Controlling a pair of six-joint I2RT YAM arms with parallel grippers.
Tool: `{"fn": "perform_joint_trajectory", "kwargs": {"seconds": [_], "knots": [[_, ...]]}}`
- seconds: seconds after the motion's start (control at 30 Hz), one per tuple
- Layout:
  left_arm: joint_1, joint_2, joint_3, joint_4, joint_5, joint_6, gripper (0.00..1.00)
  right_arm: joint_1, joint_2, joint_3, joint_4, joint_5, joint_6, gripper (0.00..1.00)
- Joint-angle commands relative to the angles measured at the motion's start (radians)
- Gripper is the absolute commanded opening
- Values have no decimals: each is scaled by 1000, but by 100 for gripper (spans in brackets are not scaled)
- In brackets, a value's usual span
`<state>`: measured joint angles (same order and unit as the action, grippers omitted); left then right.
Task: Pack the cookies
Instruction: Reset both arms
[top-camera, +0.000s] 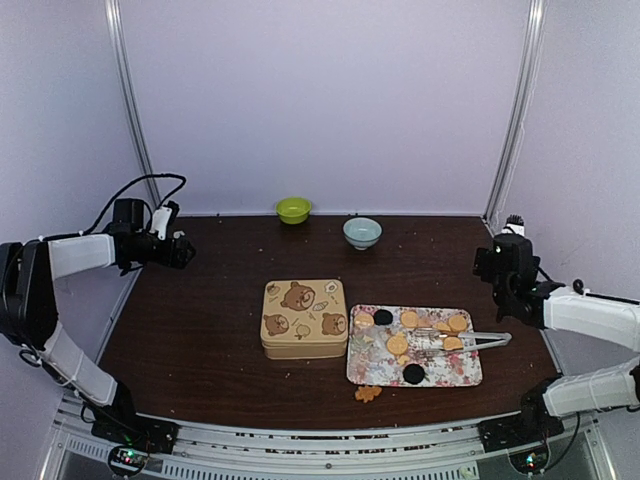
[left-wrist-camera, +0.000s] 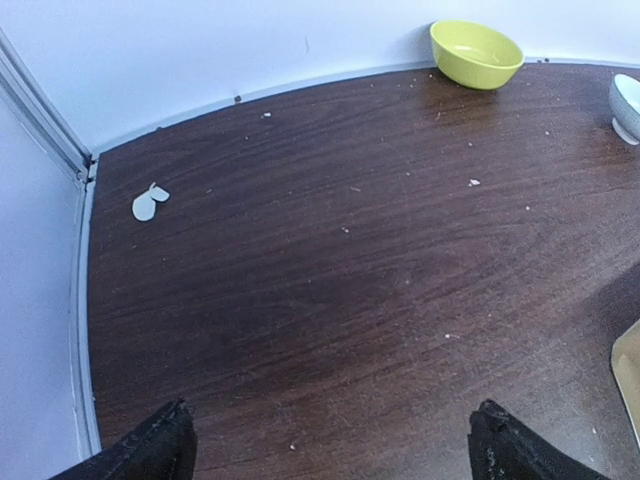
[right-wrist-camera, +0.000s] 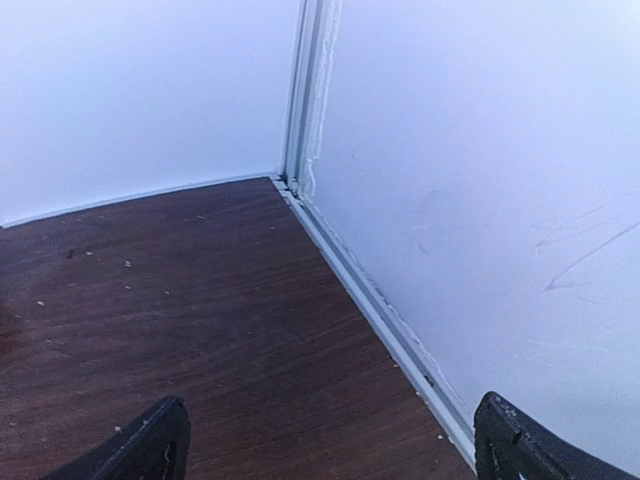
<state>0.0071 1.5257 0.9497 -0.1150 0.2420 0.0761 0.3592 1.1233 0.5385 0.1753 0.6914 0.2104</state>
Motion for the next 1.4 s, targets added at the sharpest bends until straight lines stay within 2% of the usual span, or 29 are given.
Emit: {"fn": "perform_joint_trajectory", "kwargs": {"seconds": [0.0,0.13,0.33,0.47,0.57,0.7,0.87,1.03,1.07,1.17,1.23,1.3,1.37], "knots": [[-3,7,-24,245,-52,-20,98,-42,46,-95,446,139,-160,100],[-2,-12,-40,254,-68,-25,98,-82,109,-124,569,104,-195,100],[-3,-119,-182,390,-111,-43,98,-134,174,-164,658,67,-144,100],[-3,-109,-207,373,-147,-33,98,-149,212,-180,717,46,-140,100],[-3,-108,-296,491,-161,-40,98,-151,210,-190,729,-11,-153,100],[-1,-136,-334,534,-141,-24,98,-158,201,-213,759,-60,-163,100],[-2,-181,-440,683,-164,15,98,-165,191,-256,822,-134,-180,100],[-1,-157,-392,606,-192,51,98,-179,189,-270,848,-189,-182,100],[-1,-146,-400,664,-215,76,98,-186,191,-267,846,-203,-180,100],[41,-77,-355,673,-185,17,98,-228,197,-276,845,-300,-153,100],[40,-63,-328,635,-195,18,98,-244,240,-315,978,-305,-152,100],[40,-80,-355,671,-199,12,98,-246,223,-320,944,-336,-147,100],[40,-116,-438,791,-200,11,98,-248,239,-332,995,-337,-155,100]]}}
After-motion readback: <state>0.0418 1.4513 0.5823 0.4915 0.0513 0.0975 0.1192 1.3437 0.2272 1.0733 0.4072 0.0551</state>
